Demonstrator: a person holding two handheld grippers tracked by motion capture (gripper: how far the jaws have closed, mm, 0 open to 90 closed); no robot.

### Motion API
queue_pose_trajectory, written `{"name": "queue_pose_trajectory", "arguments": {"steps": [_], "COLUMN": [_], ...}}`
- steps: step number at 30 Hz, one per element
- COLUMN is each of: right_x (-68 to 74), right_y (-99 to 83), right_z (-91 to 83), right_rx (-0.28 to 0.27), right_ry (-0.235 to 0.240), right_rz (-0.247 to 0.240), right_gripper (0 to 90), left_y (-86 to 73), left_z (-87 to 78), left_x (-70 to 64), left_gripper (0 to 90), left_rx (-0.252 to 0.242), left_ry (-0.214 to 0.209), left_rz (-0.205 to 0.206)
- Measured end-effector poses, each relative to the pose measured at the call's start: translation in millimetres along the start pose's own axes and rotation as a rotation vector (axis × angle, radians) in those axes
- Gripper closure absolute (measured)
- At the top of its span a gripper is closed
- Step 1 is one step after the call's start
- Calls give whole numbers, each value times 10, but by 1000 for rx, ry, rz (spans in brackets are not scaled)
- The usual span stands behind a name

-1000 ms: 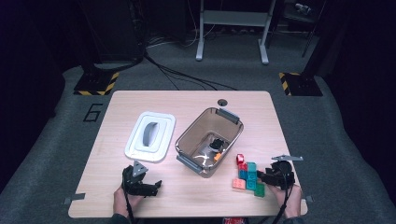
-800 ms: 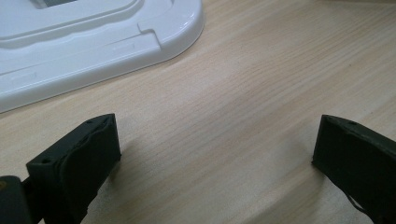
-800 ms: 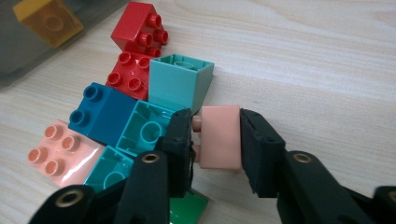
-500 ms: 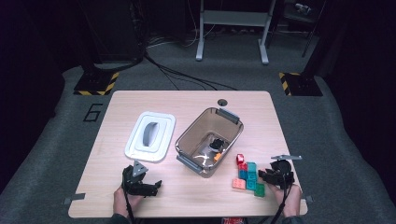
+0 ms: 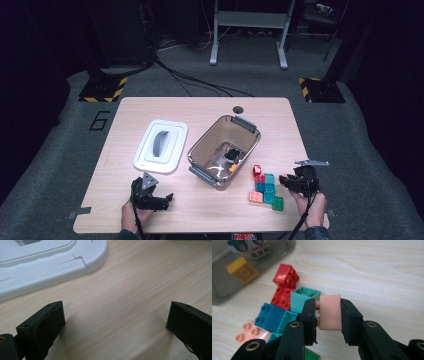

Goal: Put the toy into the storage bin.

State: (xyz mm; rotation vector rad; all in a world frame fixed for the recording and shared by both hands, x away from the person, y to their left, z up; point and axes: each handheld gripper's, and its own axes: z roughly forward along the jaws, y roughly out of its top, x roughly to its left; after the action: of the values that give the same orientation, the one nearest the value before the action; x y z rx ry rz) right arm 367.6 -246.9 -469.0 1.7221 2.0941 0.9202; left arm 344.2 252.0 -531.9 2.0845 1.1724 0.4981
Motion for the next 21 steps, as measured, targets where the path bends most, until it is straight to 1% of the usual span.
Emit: {"name": "queue_pose_trajectory", "arguments": {"steps": [1,5,7,10,12,13,15,16,17,21], "right_x": [-9,27,42,84,108,124,153,163,185,248], "right_y": [25,134,177,245,290,320,365,393,428,537], "right_z": [-12,-79,-103,-141,-160,-174,-194,-207,-226,-289], "right_rx": [-10,-40,-54,-68,-80,-87,-92,-98,-105,-123], "right_ry": [3,22,27,35,49,49,56,52,62,69], "right_rz": [-16,-16,-27,-27,-33,-43,-44,-55,-55,-74], "right_gripper": [675,675,675,675,675,675,675,675,675,675], "left_y": [0,0,0,-1,-1,-1,-1,-1,0,0], "left_z": [0,0,-1,-1,-2,-2,-2,-4,-5,-7], "left_x": [1,2,1,-1,-1,0,0,1,1,3], "left_gripper": [14,14,15,18,19,19,19,20,22,22], "left_rx": [0,0,0,-2,-2,-2,-2,-1,0,0], "left_ry": [0,1,1,0,0,0,0,-2,-4,-2], "left_rz": [1,1,1,0,1,1,2,3,5,8]}}
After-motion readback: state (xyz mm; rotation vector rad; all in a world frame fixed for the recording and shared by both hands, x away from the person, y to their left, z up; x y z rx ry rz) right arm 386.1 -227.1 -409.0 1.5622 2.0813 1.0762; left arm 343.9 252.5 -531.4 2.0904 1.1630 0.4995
